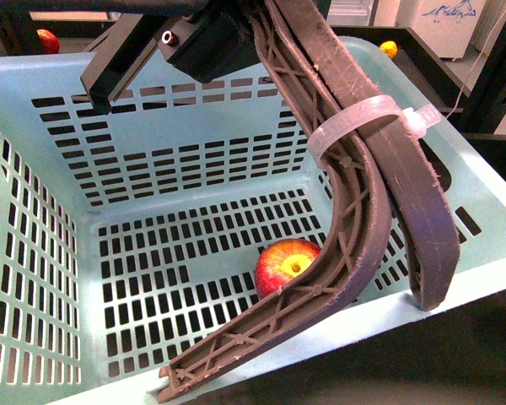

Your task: Pick apple with right arm and hold basket with left

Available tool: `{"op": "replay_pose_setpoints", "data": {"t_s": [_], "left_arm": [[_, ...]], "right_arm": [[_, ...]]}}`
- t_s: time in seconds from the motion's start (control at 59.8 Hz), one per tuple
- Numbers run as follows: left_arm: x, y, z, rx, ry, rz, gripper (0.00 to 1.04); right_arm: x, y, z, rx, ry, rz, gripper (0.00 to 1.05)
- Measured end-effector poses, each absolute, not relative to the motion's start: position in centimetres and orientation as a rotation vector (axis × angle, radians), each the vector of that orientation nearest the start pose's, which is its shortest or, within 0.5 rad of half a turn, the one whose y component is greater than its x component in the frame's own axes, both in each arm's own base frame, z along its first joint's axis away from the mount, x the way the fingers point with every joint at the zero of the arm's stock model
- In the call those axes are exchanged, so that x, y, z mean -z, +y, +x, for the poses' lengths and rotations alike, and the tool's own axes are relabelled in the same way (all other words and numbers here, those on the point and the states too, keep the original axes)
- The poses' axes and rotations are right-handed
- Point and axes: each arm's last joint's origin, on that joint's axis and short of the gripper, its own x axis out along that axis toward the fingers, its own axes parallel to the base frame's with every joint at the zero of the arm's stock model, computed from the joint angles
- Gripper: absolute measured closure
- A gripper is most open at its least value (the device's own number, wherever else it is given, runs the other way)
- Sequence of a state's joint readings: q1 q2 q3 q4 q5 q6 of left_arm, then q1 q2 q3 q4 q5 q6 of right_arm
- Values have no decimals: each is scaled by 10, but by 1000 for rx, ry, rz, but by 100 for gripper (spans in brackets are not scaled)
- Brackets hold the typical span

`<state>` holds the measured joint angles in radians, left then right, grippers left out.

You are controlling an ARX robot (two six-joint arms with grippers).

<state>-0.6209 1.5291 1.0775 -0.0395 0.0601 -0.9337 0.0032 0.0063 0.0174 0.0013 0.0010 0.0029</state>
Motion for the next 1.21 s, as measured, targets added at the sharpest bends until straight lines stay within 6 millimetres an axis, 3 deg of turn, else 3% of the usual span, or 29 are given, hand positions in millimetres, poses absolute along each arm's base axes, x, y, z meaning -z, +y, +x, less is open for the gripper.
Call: {"op": "replay_pose_setpoints", "data": {"t_s": [0.201, 0.402, 0.72, 0.971, 1.205], "left_arm": [[-269, -200, 276, 387, 746, -741, 89], [-271, -188, 279, 89, 442, -972, 89], [-270, -98, 301, -177, 291, -1249, 89], [-234, -42, 312, -491, 282, -1345, 89], [-193, -12, 322, -687, 295, -1451, 89]], "right_arm": [[-169, 0, 97, -2, -12, 3, 9], [-169, 0, 97, -3, -13, 3, 9], [-169, 0, 97, -3, -13, 3, 9], [-169, 0, 97, -3, -13, 3, 9], [-169, 0, 97, -3, -13, 3, 9]]}}
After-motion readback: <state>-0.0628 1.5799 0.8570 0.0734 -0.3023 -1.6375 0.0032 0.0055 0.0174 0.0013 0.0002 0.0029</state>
